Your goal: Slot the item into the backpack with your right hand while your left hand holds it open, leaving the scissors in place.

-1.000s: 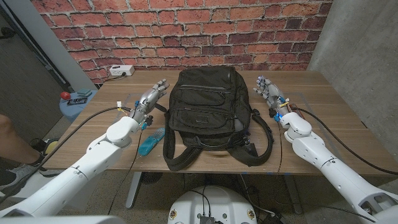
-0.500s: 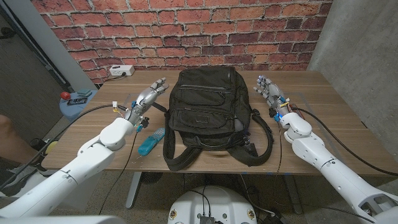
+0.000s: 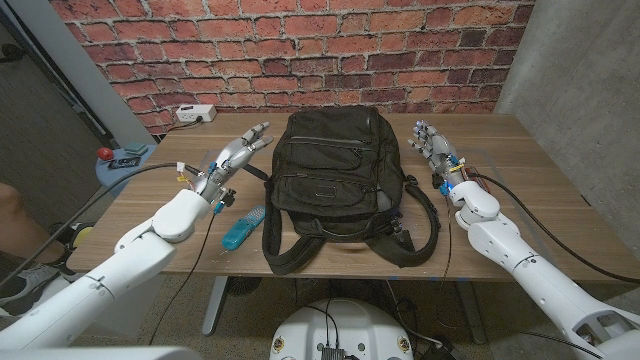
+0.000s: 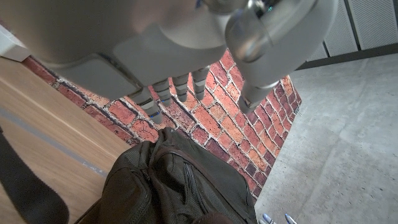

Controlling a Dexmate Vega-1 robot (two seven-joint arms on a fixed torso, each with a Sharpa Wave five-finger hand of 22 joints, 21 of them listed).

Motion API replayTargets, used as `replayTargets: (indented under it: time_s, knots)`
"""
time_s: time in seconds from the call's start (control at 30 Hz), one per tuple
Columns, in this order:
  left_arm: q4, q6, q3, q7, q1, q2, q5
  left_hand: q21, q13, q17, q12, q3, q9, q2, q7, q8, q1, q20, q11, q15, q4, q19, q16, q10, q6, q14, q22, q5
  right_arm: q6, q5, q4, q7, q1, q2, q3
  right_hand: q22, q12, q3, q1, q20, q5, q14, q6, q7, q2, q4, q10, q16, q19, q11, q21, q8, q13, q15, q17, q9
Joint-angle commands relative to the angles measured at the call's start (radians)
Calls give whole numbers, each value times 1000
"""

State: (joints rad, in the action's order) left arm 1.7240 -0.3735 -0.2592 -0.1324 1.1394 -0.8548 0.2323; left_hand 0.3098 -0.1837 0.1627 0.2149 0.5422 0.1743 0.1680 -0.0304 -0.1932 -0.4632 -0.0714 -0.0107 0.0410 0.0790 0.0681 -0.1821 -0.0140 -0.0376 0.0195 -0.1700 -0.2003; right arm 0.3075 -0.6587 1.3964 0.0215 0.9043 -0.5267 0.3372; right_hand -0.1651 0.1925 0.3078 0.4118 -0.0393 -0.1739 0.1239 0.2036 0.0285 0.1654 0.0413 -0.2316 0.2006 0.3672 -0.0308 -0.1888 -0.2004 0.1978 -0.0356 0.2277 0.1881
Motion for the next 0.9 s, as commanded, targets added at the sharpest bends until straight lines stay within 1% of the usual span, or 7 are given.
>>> replayTargets:
  time_s: [0.03, 0.17, 0.33, 0.47, 0.53, 0.73, 0.9]
  knots:
    - [17, -49, 16, -4, 13, -26, -110, -6, -3, 4, 0, 6, 3, -6, -4, 1, -12, 0, 7, -8, 12, 4, 0, 0, -8, 0, -3, -9, 9, 0, -8, 7, 1, 7, -3, -6, 6, 7, 5, -54, -3, 8, 8, 1, 2, 2, -3, 9, 10, 3, -7, -1, 2, -44, 1, 6]
    - [17, -69, 15, 15, 12, -20, -99, -11, -2, 4, -3, 10, 2, -10, -4, 3, -20, 4, 8, -12, 25, 6, 3, -4, -9, 2, -3, -17, 14, 1, -4, 11, 6, 7, -6, -6, 6, 7, 5, -54, -3, 8, 8, 1, 2, 2, -3, 10, 10, 3, -7, 0, 2, -44, 1, 6]
    - [35, -81, 19, 34, 15, -40, -129, -18, -2, 4, -6, 19, 2, -11, -9, 6, -35, 4, 11, -14, 42, 7, 6, -7, -5, 9, -2, -30, 21, 0, 0, 18, 15, 8, -10, -6, 6, 8, 5, -54, -3, 8, 8, 1, 2, 3, -2, 10, 10, 3, -7, 0, 2, -44, 1, 6]
    - [49, -96, 27, 52, 19, -71, -174, -28, -3, 4, -1, 30, 2, -16, 8, 4, -55, 0, 25, -14, 65, 8, 6, 11, -15, 12, -2, -46, 26, -1, 10, 24, 27, 6, -14, -6, 6, 8, 5, -54, -3, 8, 8, 1, 3, 3, -1, 10, 10, 5, -7, 0, 2, -44, 1, 6]
    - [56, -100, 34, 47, 26, -79, -199, -36, -5, 4, 5, 33, 3, -23, 22, -4, -67, 1, 31, -13, 78, 11, 5, 31, -45, 10, -2, -57, 28, -1, 15, 26, 32, 5, -16, -6, 6, 8, 5, -54, -3, 8, 7, 1, 3, 4, -1, 10, 10, 4, -7, 0, 2, -43, 1, 6]
    - [79, -107, 56, 28, 51, -92, -258, -42, -12, 5, 21, 41, 6, -31, 36, -13, -89, 0, 45, -12, 92, 36, -3, 77, -90, -18, -3, -74, 36, -2, 26, 31, 45, 1, -23, -6, 6, 9, 5, -54, -4, 8, 7, 1, 3, 4, -3, 11, 10, 4, -7, 0, 2, -43, 0, 6]
    - [107, -96, 80, 15, 81, -105, -301, -44, -16, 6, 26, 43, 8, -35, 44, -14, -96, 0, 41, -9, 93, 45, -5, 90, -101, -27, -4, -79, 46, -5, 23, 27, 50, 4, -26, -6, 6, 9, 5, -54, -4, 7, 8, 1, 3, 4, -1, 11, 10, 3, -7, 0, 2, -44, 0, 6]
